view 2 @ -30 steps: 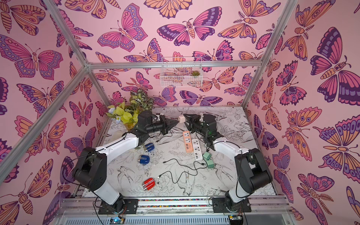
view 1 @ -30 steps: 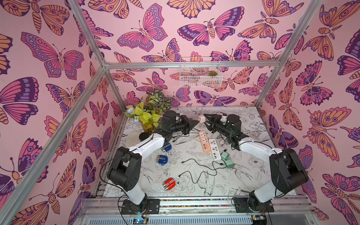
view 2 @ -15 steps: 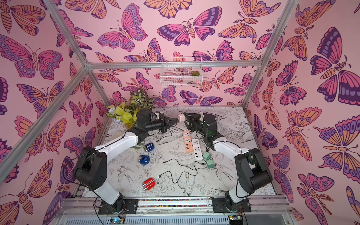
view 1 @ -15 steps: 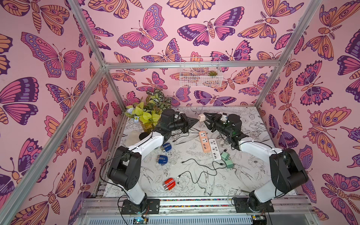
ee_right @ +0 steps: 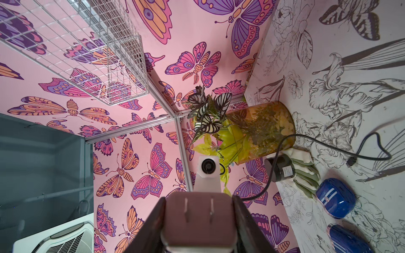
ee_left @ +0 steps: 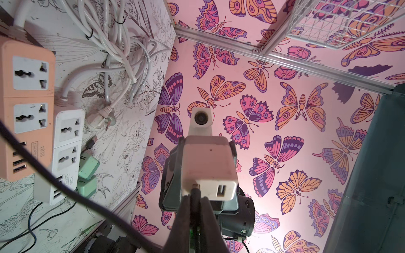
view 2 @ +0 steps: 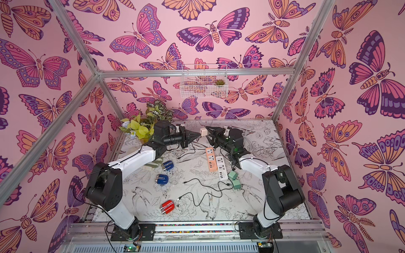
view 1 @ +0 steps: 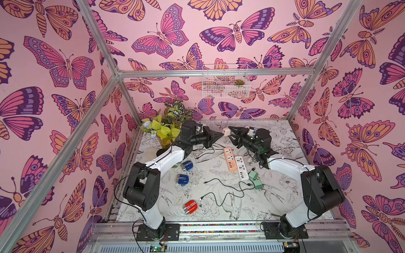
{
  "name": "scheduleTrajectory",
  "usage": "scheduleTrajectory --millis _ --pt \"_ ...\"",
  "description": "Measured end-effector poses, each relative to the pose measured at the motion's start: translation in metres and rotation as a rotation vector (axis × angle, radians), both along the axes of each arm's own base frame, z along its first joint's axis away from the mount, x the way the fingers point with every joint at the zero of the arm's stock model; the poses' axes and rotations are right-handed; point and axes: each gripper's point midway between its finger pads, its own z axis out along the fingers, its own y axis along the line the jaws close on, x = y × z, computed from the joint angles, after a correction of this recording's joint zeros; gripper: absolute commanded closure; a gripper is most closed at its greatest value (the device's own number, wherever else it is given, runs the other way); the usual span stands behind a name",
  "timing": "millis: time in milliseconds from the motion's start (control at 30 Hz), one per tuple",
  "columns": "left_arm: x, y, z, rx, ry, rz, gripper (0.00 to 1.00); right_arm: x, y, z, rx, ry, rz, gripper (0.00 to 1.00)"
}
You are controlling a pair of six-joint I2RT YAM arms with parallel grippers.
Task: Charge the electric shaver
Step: Insert the charging cable into the plug.
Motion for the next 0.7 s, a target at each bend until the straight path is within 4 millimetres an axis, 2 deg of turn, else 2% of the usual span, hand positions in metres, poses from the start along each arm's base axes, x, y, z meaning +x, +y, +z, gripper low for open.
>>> scheduleTrajectory --millis 300,500,533,633,700 --pt "0.009 -0.005 0.001 0.004 -0.02 -0.013 1.0 0.01 -0.002 0.004 -0.028 0.014 -0.035 1.0" --pt "0.012 -0.006 -0.003 0.01 -0.017 -0.003 1.0 0.013 -0.001 -0.002 -0.047 0.034 -0.041 1.0" --pt "0.012 -0.005 -0.004 0.011 -0.018 -0.003 0.96 0.013 -0.001 -0.003 -0.051 0.037 -0.042 1.0" --pt "0.01 -0.005 -0.007 0.022 -0.024 0.001 0.71 0.012 -0.001 -0.007 -0.076 0.051 -0.035 1.0" --pt "0.005 -0.005 -0.015 0.045 -0.026 0.002 0.58 0.004 0.002 -0.013 -0.107 0.081 -0.008 1.0"
